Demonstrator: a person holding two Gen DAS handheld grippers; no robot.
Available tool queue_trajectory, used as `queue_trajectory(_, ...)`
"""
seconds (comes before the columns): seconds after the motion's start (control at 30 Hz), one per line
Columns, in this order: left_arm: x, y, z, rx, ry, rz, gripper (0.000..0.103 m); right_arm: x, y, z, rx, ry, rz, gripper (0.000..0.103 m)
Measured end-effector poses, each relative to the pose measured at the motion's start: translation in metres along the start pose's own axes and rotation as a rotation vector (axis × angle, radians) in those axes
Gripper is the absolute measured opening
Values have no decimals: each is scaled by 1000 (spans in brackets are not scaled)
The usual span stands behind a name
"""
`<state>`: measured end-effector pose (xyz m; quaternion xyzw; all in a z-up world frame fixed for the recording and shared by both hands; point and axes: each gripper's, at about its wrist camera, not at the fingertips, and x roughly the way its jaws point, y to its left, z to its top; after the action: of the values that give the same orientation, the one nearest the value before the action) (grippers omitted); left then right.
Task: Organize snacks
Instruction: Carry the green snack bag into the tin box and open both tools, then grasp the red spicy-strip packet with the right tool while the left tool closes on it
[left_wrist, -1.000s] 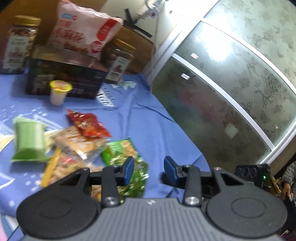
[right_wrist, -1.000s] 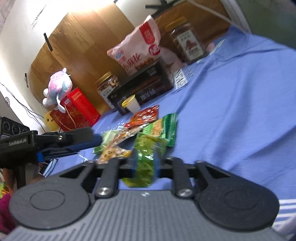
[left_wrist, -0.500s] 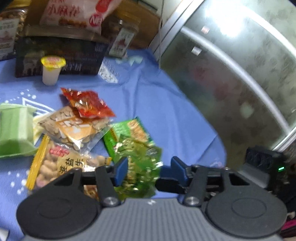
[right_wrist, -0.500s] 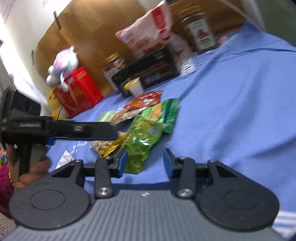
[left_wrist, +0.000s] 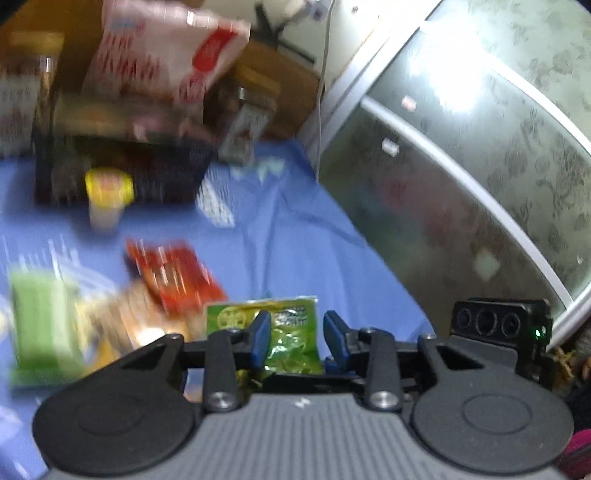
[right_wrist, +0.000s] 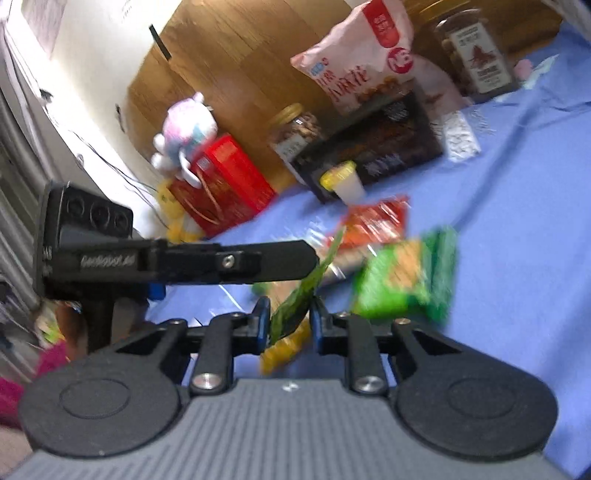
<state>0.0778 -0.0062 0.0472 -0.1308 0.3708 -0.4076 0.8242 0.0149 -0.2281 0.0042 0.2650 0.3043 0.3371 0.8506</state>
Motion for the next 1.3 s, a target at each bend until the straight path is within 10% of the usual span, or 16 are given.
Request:
queue_trajectory(0.27,-5,22,97,89,-138,151,31,59,1,102,-49,-32,88,25)
queue_trajectory(0.47,31,76,158,36,-157,255,33,127,-24,172,-125,-50,6,24)
queue_trajectory(0.57,47,102,163,-13,-137,320,33,151,-42,181,-147,-39,-98,40)
queue_trajectory(0.93,-2,97,84,-123,-79,160,37,61,-65,119,-52,-28,-100,46)
queue_trajectory(1.3,56,96,37,-216,111,144,49,47,-78,56,160,32,-140,44)
